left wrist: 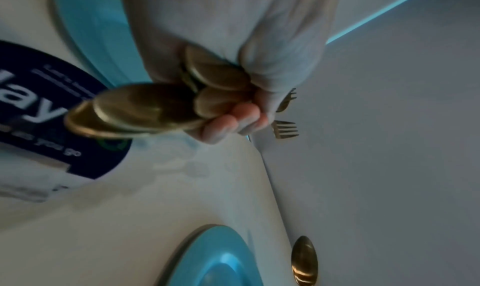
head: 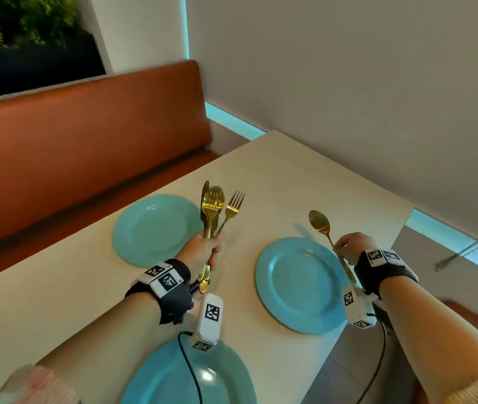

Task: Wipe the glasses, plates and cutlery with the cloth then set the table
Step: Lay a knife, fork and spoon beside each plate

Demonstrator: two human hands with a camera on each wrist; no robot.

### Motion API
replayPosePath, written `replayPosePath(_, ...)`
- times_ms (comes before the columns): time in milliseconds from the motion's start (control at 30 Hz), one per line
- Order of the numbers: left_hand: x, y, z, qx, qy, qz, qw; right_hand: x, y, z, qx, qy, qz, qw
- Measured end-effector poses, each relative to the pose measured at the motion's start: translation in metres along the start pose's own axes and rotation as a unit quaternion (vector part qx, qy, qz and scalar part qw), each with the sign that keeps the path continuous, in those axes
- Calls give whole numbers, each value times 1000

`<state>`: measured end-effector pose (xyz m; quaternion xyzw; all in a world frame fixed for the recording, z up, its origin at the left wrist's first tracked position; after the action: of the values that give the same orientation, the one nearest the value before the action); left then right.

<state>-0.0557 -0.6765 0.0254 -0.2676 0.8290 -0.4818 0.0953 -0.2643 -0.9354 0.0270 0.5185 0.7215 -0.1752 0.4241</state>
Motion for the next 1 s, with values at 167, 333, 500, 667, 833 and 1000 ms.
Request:
replayPosePath(167, 19, -7, 38, -7, 19, -27, 999, -2, -25, 31, 40, 3, -59, 997)
replayPosePath(333, 27, -9, 63, -9, 32, -31, 999, 6, -36, 59, 60, 24, -76, 995)
replayPosePath(500, 21, -3, 73, -11, 31, -36, 999, 14, -35, 81, 49, 29, -72, 996)
replayPosePath(667, 12, 4, 79, -8, 22, -20, 1000, 11, -33, 93, 41, 22, -90, 995)
replayPosePath(833, 11, 10, 83, -3, 24, -2, 1000, 14, -31, 100, 39, 6, -125, 991)
replayPosePath(1000, 16, 13, 83, -5, 28, -2, 1000, 14, -27, 102, 30, 6, -144, 989)
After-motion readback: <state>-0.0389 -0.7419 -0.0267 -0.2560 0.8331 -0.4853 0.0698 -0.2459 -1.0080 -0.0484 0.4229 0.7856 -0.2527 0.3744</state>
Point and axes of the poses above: each hand's wrist, its own z-axis towards the middle knuckle, its own x-axis out of the palm, y = z × x, the point moved 6 cm from there along z, towards the middle knuckle, and after that the axes turned 14 degrees about y, right-handed, at the moved point
